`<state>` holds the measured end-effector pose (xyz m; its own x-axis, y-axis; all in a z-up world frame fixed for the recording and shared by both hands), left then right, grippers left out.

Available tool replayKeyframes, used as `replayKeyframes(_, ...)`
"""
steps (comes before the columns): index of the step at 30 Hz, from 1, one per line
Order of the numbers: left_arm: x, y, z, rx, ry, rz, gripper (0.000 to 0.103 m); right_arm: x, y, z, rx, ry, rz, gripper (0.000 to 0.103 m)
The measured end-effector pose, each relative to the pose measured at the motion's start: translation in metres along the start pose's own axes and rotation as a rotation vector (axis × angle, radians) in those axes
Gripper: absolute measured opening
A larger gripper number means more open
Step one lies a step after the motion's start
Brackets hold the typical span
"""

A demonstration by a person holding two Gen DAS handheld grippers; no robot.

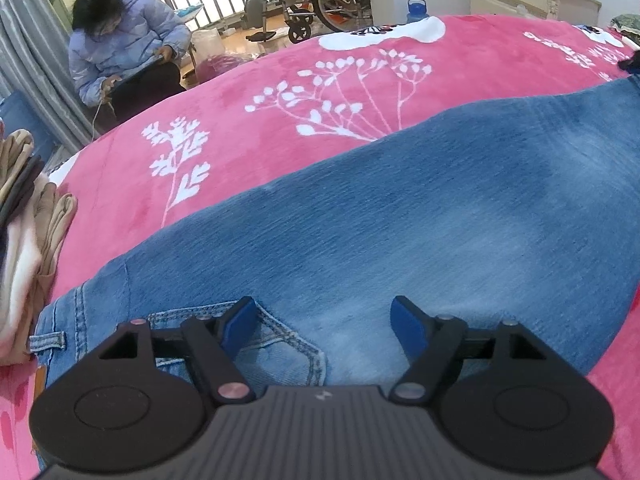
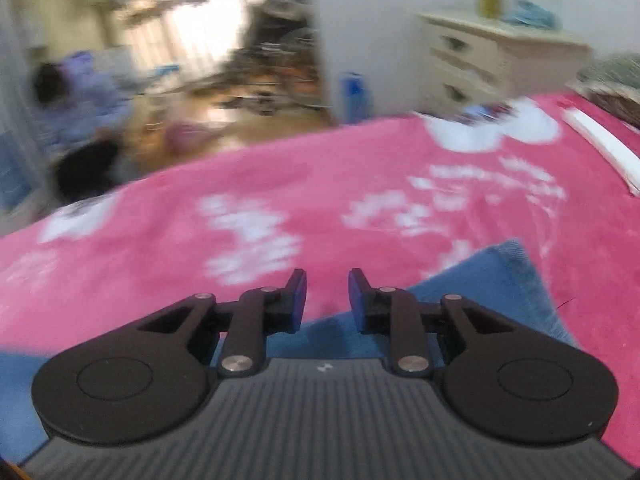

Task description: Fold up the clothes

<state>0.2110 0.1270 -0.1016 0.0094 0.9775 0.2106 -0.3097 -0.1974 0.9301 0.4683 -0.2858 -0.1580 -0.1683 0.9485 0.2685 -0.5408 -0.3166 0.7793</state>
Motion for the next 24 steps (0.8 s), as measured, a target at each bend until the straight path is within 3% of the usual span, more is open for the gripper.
replayKeyframes(3, 0.0, -0.001, 0.0, 0.004, -0.002, 0.001, 0.078, 0.044, 0.012, -0.035, 0.069, 0.179, 0.123, 0.022)
replayKeyframes(5, 0.001, -0.001, 0.001, 0.009, -0.002, 0.004, 0.078, 0.04, -0.001, -0.05, 0.117, 0.249, 0.064, 0.02)
replayKeyframes(7, 0.001, 0.0, 0.001, 0.012, -0.003, 0.008, 0.078, 0.0, -0.015, -0.044, 0.109, 0.167, 0.011, 0.018)
replayKeyframes(9, 0.001, 0.0, 0.0, 0.012, 0.0, 0.012, 0.078, -0.052, -0.018, -0.025, 0.069, -0.014, -0.008, 0.0)
replayKeyframes(13, 0.002, 0.001, -0.002, 0.011, 0.007, 0.016, 0.078, -0.125, -0.013, -0.003, 0.029, -0.254, 0.003, 0.0)
replayKeyframes(16, 0.002, 0.0, -0.001, 0.017, 0.005, 0.015, 0.079, -0.149, 0.009, -0.002, -0.058, -0.277, -0.204, 0.008)
replayKeyframes(17, 0.002, 0.0, -0.001, 0.018, 0.004, 0.013, 0.079, -0.157, 0.016, -0.006, -0.073, -0.318, -0.209, 0.009)
replayKeyframes(19, 0.003, 0.0, -0.001, 0.018, 0.003, 0.011, 0.079, -0.156, 0.027, -0.015, -0.082, -0.364, -0.135, 0.009)
replayKeyframes(23, 0.002, -0.001, 0.001, 0.018, 0.002, 0.012, 0.079, -0.077, 0.044, -0.046, 0.018, -0.031, -0.027, 0.012)
replayKeyframes(24, 0.003, 0.0, 0.001, 0.019, -0.001, 0.013, 0.079, -0.079, 0.046, -0.053, 0.033, -0.027, -0.027, 0.013)
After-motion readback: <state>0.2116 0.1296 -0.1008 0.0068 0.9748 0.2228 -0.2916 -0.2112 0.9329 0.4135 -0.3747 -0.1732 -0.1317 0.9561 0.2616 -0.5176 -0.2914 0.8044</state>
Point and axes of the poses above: each gripper's, at about its wrist camera, not at the fingertips, and y roughly against the way its jaws point, x to its left, z to its top, the point moved 7 cm from there along -y, roughly the way its jaws point, and after that the axes turned 14 degrees about x, right-handed, at the moved point
